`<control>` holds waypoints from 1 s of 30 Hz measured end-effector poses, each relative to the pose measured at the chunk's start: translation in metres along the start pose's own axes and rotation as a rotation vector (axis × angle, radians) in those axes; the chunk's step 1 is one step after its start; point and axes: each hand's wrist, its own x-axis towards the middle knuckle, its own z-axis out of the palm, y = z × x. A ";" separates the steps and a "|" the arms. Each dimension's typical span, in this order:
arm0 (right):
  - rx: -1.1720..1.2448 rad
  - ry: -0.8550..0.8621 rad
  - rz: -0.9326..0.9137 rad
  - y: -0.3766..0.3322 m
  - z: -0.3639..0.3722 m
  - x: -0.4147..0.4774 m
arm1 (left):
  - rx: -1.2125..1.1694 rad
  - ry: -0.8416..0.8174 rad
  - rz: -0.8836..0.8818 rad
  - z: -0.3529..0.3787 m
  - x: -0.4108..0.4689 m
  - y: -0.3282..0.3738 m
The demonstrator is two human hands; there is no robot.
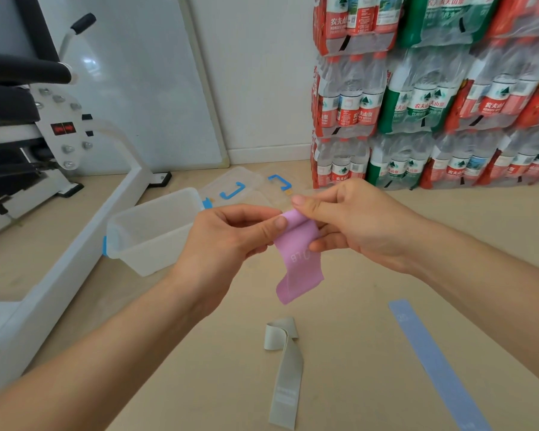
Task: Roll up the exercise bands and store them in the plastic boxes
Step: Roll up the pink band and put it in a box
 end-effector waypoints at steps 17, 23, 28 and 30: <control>0.119 -0.037 -0.026 0.001 -0.006 -0.001 | 0.189 -0.043 0.087 0.003 -0.005 0.009; 0.192 -0.070 0.004 0.000 -0.007 -0.001 | 0.176 -0.001 0.141 0.002 -0.005 0.008; 0.106 -0.119 0.037 0.001 -0.006 0.000 | 0.179 0.005 0.165 0.003 -0.004 0.007; 0.078 -0.111 0.036 0.002 -0.006 0.000 | 0.176 0.021 0.159 0.002 -0.003 0.006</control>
